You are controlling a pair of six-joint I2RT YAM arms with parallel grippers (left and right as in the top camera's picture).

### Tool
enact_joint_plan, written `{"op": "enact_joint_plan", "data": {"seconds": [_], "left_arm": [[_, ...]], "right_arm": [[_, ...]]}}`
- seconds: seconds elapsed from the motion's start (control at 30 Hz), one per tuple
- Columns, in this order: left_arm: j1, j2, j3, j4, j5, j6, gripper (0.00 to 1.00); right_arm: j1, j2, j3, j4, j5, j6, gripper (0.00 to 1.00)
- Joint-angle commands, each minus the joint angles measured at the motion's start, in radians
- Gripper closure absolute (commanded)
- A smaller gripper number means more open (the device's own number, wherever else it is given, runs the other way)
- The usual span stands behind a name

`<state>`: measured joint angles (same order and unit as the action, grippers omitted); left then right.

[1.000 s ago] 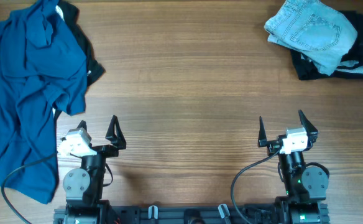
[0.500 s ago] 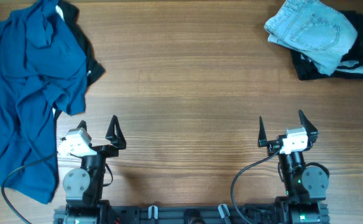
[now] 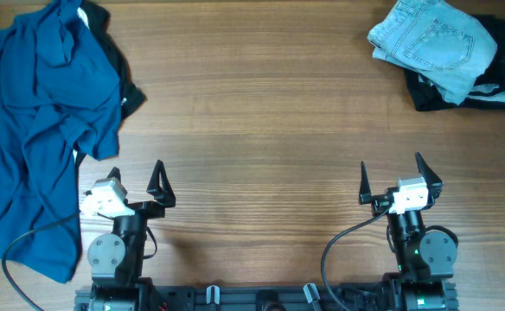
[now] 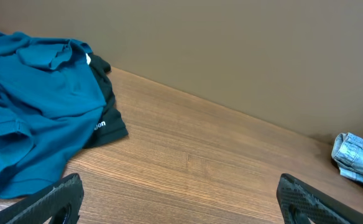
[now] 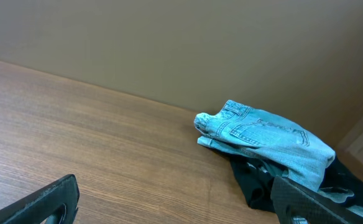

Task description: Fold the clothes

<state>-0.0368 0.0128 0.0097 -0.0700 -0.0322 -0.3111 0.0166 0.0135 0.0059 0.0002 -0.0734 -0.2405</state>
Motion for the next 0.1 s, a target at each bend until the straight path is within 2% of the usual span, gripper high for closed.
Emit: {"op": "enact_joint_plan", "data": {"seconds": [0.0, 0.07], "left_arm": [[-0.003, -0.01, -0.004, -0.001, 0.005, 0.016, 0.0], [-0.003, -0.01, -0.004, -0.001, 0.005, 0.016, 0.0]], "right_arm": [[0.004, -0.01, 0.0, 0.002, 0.014, 0.005, 0.0], [0.004, -0.01, 0.0, 0.002, 0.014, 0.005, 0.0]]}}
